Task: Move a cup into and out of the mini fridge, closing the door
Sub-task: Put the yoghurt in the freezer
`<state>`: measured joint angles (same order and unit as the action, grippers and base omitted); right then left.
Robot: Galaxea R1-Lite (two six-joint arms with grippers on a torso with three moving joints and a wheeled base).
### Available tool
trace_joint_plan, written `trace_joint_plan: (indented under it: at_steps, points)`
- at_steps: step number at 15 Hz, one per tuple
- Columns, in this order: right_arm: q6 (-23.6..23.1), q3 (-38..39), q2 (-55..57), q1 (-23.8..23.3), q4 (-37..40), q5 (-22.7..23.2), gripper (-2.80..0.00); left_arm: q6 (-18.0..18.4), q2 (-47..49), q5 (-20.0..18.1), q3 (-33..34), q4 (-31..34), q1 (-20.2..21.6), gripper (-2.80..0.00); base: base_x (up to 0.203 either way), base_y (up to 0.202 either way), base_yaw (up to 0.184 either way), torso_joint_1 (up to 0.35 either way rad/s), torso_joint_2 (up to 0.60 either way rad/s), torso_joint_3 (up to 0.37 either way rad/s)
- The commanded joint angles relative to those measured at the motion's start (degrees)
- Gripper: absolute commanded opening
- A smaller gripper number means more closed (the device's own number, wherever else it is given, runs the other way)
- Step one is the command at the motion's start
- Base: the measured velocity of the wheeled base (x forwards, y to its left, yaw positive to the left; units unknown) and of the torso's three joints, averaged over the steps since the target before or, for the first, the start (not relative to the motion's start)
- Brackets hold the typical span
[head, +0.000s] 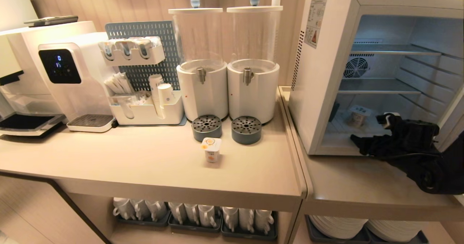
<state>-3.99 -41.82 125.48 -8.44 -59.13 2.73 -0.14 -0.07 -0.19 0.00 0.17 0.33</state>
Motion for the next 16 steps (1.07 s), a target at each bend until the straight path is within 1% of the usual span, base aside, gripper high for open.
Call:
trace_joint_plan:
  at_steps: [1,2,4,7,9,11,13,14,15,16]
  points:
    - [0.14,5.77,-5.56,-0.09,-4.33,0.56,-2.5,-0.03,0.07,0.02,0.09,0.0,0.02,-2.8,0.0,0.0,0.0,0.0,0.0,0.0]
    - [0.18,8.71,-7.98,-0.17,-5.94,1.46,-2.8,-0.03,0.07,0.02,0.09,0.0,0.02,-2.8,0.0,0.0,0.0,0.0,0.0,0.0]
    - [0.26,12.8,-12.93,-0.69,-7.8,2.61,-2.8,-0.03,0.07,0.02,0.17,0.0,0.02,-2.8,0.0,0.0,0.0,0.0,0.0,0.0]
    - [0.49,18.96,-22.08,-1.6,-8.13,5.96,-2.8,-0.03,0.07,0.02,0.09,0.0,0.02,-2.8,0.0,0.0,0.0,0.0,0.0,0.0]
    - [0.63,23.53,-30.32,-2.05,-7.67,7.75,-2.8,-0.03,0.07,0.02,0.09,0.0,0.02,-2.8,0.0,0.0,0.0,0.0,0.0,0.0]
    - [0.66,27.18,-40.62,-2.25,-5.19,9.31,-2.8,0.02,0.07,0.02,0.09,0.0,0.02,-2.8,0.0,0.0,0.0,0.0,0.0,0.0]
    - [0.85,28.89,-53.9,-2.32,1.63,11.26,-2.8,-0.03,0.07,0.02,0.09,0.0,0.02,-2.8,0.0,0.0,0.0,0.0,0.0,0.0]
    - [1.34,29.06,-61.85,-2.33,6.85,12.51,-2.8,0.05,0.07,0.02,0.09,0.0,0.02,-2.8,0.0,0.0,0.0,0.0,0.0,0.0]
    - [1.89,28.56,-70.68,-2.34,13.99,14.09,-2.8,0.05,0.07,0.02,0.09,0.0,0.02,-2.8,0.0,0.0,0.0,0.0,0.0,0.0]
    - [2.47,27.25,-79.31,-2.34,23.07,15.77,-2.8,0.05,0.07,0.02,0.09,0.0,0.02,-2.8,0.0,0.0,0.0,0.0,0.0,0.0]
